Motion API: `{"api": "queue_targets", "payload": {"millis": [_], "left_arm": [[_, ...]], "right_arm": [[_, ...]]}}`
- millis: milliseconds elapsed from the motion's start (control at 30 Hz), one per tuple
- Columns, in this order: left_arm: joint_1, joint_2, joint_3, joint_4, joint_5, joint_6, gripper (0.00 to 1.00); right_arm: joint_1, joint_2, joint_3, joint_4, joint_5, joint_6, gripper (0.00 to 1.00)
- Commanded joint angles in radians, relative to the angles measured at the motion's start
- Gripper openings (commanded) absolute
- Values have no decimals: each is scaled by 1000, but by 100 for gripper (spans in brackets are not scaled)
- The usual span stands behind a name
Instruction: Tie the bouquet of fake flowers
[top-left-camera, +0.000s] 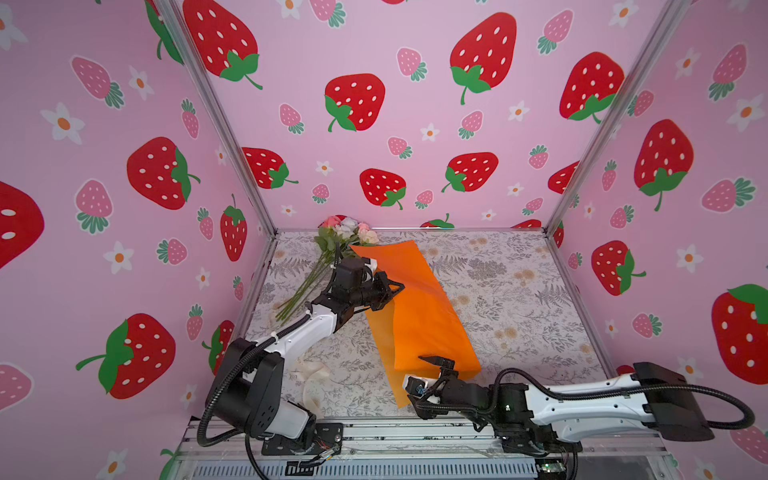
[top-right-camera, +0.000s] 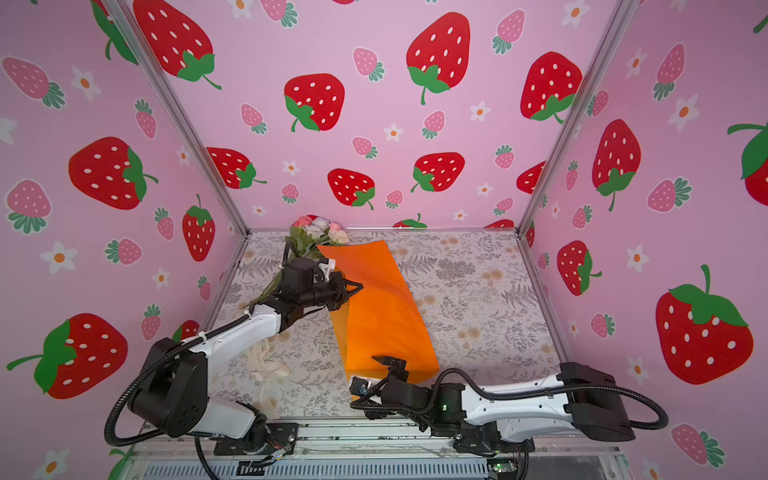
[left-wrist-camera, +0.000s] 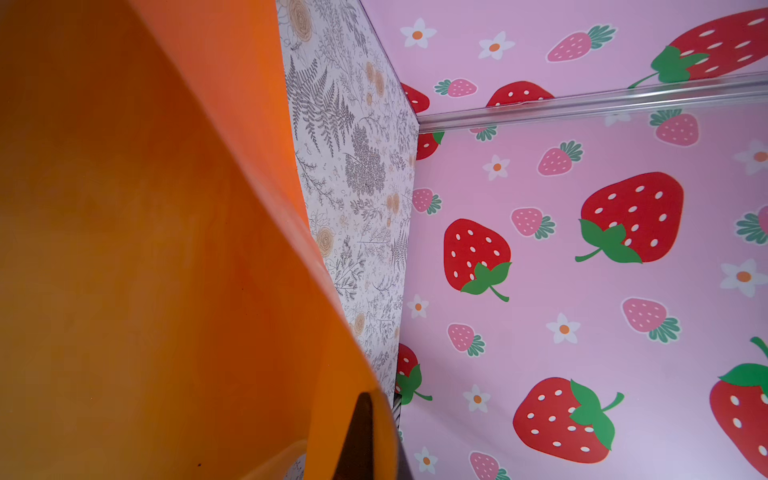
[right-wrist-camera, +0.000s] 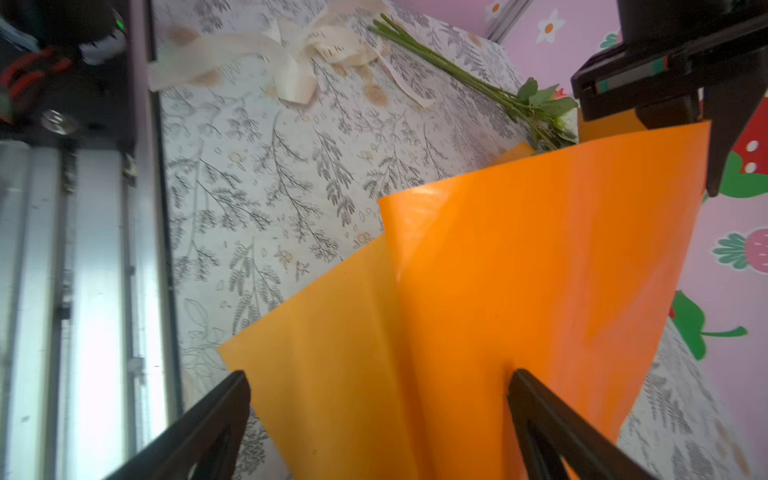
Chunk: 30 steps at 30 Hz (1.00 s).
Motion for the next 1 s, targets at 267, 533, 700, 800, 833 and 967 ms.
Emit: {"api": "queue_targets", "payload": {"millis": [267, 533, 700, 800, 833, 967], "left_arm": [[-6, 18, 37, -2, 22, -40, 0], [-6, 23, 49, -32, 13, -23, 0], [-6, 41, 81, -66, 17, 7, 4], [-6, 40, 100, -82, 29, 43, 30], [-7, 34, 107, -96, 28, 63, 39], [-7, -38, 107, -206, -59, 168, 74]], "right_arm": [[-44, 95, -49, 267, 432, -85, 75], [-119, -28, -81, 266, 372, 12, 38], [-203, -135, -94, 233, 361, 67, 0], [-279, -187, -78, 167, 309, 133, 0], [-310, -199, -70, 142, 287, 155, 0], [-458, -246, -37, 74, 202, 220, 0]]}}
